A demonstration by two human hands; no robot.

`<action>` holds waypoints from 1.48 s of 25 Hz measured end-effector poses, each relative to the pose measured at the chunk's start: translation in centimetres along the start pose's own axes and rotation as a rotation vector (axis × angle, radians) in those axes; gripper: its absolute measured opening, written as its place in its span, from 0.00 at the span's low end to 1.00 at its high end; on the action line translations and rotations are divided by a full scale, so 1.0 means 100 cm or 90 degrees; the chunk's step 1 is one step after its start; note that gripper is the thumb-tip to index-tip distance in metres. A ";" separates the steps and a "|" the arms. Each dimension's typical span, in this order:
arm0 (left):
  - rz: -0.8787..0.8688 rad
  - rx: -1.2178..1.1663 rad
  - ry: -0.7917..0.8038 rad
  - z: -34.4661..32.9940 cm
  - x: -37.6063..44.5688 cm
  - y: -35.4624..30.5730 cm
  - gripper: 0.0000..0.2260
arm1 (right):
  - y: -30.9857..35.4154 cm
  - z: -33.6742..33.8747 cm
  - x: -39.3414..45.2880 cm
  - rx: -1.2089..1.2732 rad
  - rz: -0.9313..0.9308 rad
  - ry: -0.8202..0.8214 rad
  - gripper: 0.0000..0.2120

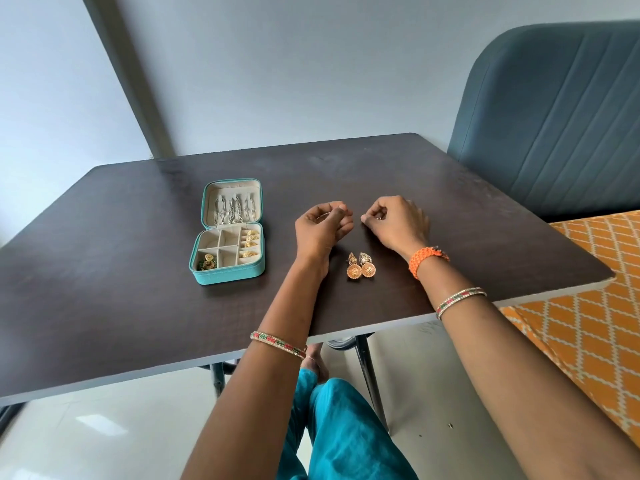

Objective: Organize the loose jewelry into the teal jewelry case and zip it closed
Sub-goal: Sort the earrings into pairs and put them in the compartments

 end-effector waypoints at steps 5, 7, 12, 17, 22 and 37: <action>0.071 -0.091 -0.038 0.002 -0.002 0.003 0.05 | -0.001 -0.002 0.001 0.249 0.035 0.039 0.05; 0.095 -0.133 -0.054 0.003 -0.002 0.002 0.06 | 0.001 -0.003 -0.002 0.455 0.027 0.115 0.05; 0.111 -0.177 -0.073 0.005 -0.003 0.002 0.10 | 0.010 -0.003 -0.013 0.618 0.015 0.227 0.04; 0.111 -0.149 -0.039 0.001 -0.005 0.001 0.09 | 0.015 -0.004 -0.017 0.643 0.028 0.279 0.03; 0.100 -0.129 -0.033 0.001 -0.003 0.002 0.05 | 0.014 -0.009 -0.017 0.708 0.002 0.358 0.05; 0.164 -0.265 -0.022 0.002 -0.008 -0.002 0.12 | 0.025 -0.007 -0.031 0.854 -0.102 0.661 0.38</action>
Point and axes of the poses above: each hand's wrist, its own x-axis towards the middle knuckle, its own z-axis out of the back of the hand, y = z × x, the point moved 7 cm from there along x, towards the middle knuckle, and after that the axes turned 12 degrees about -z, right-handed, at the moved point
